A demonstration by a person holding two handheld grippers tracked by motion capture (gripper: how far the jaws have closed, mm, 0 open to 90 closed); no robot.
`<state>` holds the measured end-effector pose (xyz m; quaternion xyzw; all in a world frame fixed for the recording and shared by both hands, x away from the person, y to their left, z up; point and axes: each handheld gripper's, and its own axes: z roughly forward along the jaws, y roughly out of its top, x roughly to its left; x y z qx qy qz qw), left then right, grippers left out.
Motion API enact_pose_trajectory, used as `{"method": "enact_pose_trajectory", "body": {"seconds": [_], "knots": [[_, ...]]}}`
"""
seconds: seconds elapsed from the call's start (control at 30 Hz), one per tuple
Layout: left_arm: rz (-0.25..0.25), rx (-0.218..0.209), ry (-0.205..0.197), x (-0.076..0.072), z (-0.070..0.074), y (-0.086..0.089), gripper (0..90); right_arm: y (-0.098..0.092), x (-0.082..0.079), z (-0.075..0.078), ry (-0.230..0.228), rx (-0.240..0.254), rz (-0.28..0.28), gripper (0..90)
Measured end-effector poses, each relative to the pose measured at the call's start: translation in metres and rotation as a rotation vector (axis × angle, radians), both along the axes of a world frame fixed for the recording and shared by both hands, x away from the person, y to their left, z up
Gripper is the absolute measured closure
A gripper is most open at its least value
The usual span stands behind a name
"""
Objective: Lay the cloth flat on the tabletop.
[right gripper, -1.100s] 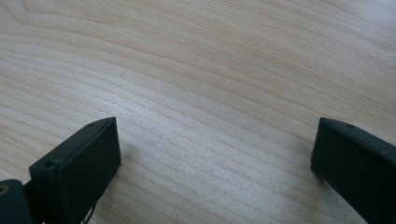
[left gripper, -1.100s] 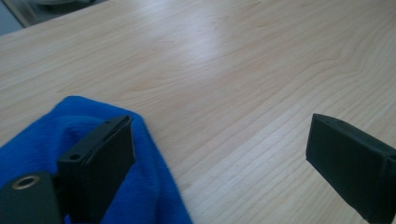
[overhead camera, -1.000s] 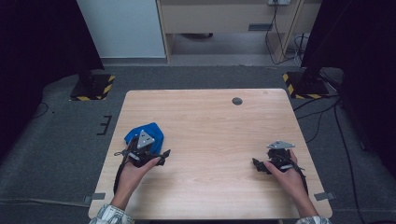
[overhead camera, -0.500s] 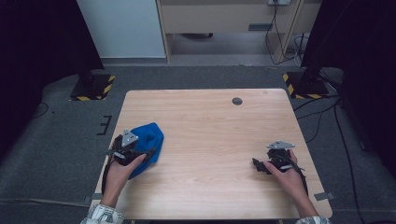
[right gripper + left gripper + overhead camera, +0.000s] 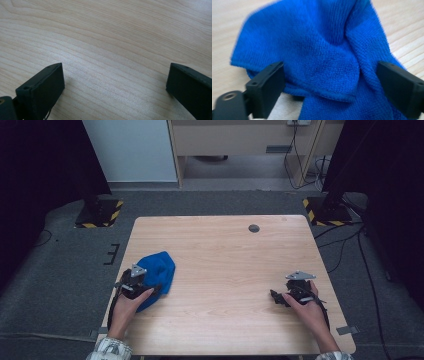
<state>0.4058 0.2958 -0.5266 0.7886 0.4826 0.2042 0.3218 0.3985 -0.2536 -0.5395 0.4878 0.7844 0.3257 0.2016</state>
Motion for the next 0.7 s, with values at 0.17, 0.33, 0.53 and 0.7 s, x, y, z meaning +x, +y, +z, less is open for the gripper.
{"method": "enact_pose_trajectory", "body": {"seconds": [0.17, 0.33, 0.53, 0.7], "knots": [[-0.030, -0.042, 0.021, 0.002, -0.003, -0.001, 18.8, 0.000, -0.001, 0.000, 0.002, -0.001, 0.000, 1.7], [-0.092, -0.083, 0.018, 0.001, -0.001, 0.003, 47.0, 0.000, -0.001, 0.000, 0.003, -0.001, -0.001, 1.7], [-0.111, -0.096, 0.045, 0.000, 0.002, 0.000, 69.9, 0.000, -0.001, 0.000, 0.003, -0.001, 0.000, 1.7], [-0.115, -0.055, 0.025, -0.001, 0.006, -0.008, 72.8, 0.001, -0.002, 0.000, 0.001, 0.002, -0.001, 1.7]]}}
